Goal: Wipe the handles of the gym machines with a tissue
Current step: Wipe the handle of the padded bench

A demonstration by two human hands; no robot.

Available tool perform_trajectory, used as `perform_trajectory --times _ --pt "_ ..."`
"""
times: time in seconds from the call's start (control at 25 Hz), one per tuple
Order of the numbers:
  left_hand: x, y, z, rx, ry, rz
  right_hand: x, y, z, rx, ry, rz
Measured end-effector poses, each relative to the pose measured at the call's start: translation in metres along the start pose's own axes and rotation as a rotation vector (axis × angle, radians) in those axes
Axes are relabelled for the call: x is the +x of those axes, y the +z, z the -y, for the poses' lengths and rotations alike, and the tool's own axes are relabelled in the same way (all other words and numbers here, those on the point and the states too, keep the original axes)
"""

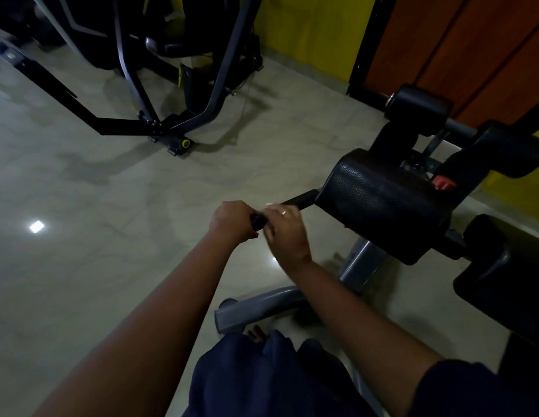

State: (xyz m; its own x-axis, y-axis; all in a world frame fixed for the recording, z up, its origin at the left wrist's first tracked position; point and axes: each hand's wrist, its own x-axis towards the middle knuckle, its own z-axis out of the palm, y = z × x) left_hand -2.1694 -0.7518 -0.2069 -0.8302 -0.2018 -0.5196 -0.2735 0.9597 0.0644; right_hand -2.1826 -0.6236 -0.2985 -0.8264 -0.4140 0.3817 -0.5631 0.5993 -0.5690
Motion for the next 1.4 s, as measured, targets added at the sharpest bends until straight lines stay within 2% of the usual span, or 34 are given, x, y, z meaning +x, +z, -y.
perform_trajectory --times 0.04,0.08,0.12,0.2,0.32,0.36,0.44,0.48,0.56,0.6,0.68,0.72,0.76,0.84,1.0,1.12,1.2,1.28,1.32,1.4 --pt "-0.001 0.0 0.001 0.006 0.013 0.0 -0.008 0.001 0.002 0.047 -0.05 -0.026" --pt "-0.002 -0.001 0.002 0.009 0.028 0.003 -0.011 0.002 0.002 0.092 -0.013 -0.073" --pt "-0.003 -0.001 0.003 0.008 0.042 0.008 -0.01 0.002 0.003 0.149 0.122 -0.148" --pt "-0.003 -0.003 0.005 -0.027 0.057 0.023 -0.001 0.004 0.022 0.35 0.541 -0.322" --pt "-0.001 0.002 0.011 -0.207 -0.005 0.02 0.011 0.017 0.056 0.806 1.214 -0.557" --pt "-0.001 0.005 0.013 -0.289 -0.035 0.011 0.017 0.02 0.051 0.944 1.381 -0.567" --pt "-0.001 0.011 0.016 -0.448 -0.088 0.008 0.027 0.019 0.027 1.053 1.566 -0.407" --pt "-0.002 0.013 0.018 -0.52 -0.108 0.01 0.031 0.018 0.015 1.144 1.561 -0.343" --pt "0.0 0.015 0.019 -0.652 -0.163 0.007 0.029 0.021 0.005 1.536 1.492 -0.35" --pt "0.002 0.017 0.02 -0.704 -0.2 0.003 0.023 0.026 0.008 1.672 1.436 -0.258" --pt "0.004 0.023 0.02 -0.78 -0.28 -0.004 0.012 0.033 0.023 1.711 1.321 0.068" --pt "0.004 0.025 0.02 -0.83 -0.317 -0.009 0.01 0.033 0.027 1.668 1.287 0.188" --pt "0.002 0.027 0.019 -0.883 -0.345 -0.019 0.01 0.031 0.029 1.638 1.292 0.238" --pt "-0.003 0.03 0.017 -0.957 -0.371 -0.063 0.009 0.023 0.032 1.606 1.332 0.217" --pt "-0.013 0.037 0.015 -1.067 -0.358 -0.137 -0.008 0.009 0.041 1.46 1.39 0.041" --pt "-0.022 0.048 0.013 -1.365 -0.394 -0.194 -0.025 -0.003 0.055 1.193 1.299 -0.035" --pt "-0.026 0.054 0.011 -1.579 -0.438 -0.228 -0.027 -0.014 0.064 0.86 1.087 -0.087" --pt "-0.031 0.056 0.01 -1.856 -0.511 -0.226 -0.023 -0.022 0.065 0.565 0.669 -0.152" --pt "-0.033 0.056 0.011 -1.97 -0.518 -0.211 -0.018 -0.019 0.06 0.451 0.48 -0.138" --pt "-0.038 0.056 0.013 -2.096 -0.493 -0.172 -0.003 -0.009 0.052 0.267 0.214 0.042"
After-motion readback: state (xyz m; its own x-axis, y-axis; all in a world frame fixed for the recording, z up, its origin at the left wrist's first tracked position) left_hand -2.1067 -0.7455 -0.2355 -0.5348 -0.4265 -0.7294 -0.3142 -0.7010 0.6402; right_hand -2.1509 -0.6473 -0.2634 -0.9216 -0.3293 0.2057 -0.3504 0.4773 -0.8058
